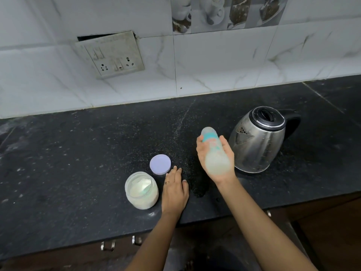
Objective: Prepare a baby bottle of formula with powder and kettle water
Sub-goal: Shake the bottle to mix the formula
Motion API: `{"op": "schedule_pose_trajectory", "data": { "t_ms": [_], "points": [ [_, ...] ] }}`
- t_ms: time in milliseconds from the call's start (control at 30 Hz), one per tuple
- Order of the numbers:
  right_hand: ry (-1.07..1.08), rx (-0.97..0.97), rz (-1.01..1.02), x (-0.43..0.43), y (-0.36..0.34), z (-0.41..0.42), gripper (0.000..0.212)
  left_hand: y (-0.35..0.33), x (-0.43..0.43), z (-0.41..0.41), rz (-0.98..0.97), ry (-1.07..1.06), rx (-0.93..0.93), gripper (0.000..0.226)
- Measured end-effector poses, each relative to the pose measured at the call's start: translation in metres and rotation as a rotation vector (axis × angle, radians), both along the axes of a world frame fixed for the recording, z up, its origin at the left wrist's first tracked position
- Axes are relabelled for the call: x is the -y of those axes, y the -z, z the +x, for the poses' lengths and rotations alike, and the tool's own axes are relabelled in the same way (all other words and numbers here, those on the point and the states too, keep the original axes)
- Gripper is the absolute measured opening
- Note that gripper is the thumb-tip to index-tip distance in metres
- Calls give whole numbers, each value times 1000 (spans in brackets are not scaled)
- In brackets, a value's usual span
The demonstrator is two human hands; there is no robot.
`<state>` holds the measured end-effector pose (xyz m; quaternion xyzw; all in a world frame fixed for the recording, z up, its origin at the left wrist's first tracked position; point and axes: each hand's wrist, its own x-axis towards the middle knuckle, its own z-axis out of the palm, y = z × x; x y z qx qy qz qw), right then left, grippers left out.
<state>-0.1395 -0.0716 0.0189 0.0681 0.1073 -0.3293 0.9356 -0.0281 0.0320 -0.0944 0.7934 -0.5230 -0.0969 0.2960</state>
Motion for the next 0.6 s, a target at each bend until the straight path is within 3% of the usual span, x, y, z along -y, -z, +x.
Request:
{"op": "schedule_pose_trajectory", "data": {
  "t_ms": [100, 200, 333, 500, 600],
  "points": [
    [-41, -78, -121, -4, -1, -3, 58, 1, 1, 0, -2, 0, -3, 49],
    [-5, 2, -30, 0, 9, -6, 65, 1, 2, -1, 1, 0, -3, 46],
    [-25, -102, -215, 0, 8, -6, 61, 1, 2, 0, -3, 7, 27, 49],
    [-26, -122, -207, 2, 11, -9, 55, 2, 3, 0, -12, 12, 28, 41],
    [-30, -109, -229, 2, 12, -10, 64, 3, 2, 0, -16, 6, 35, 41]
  ]
}}
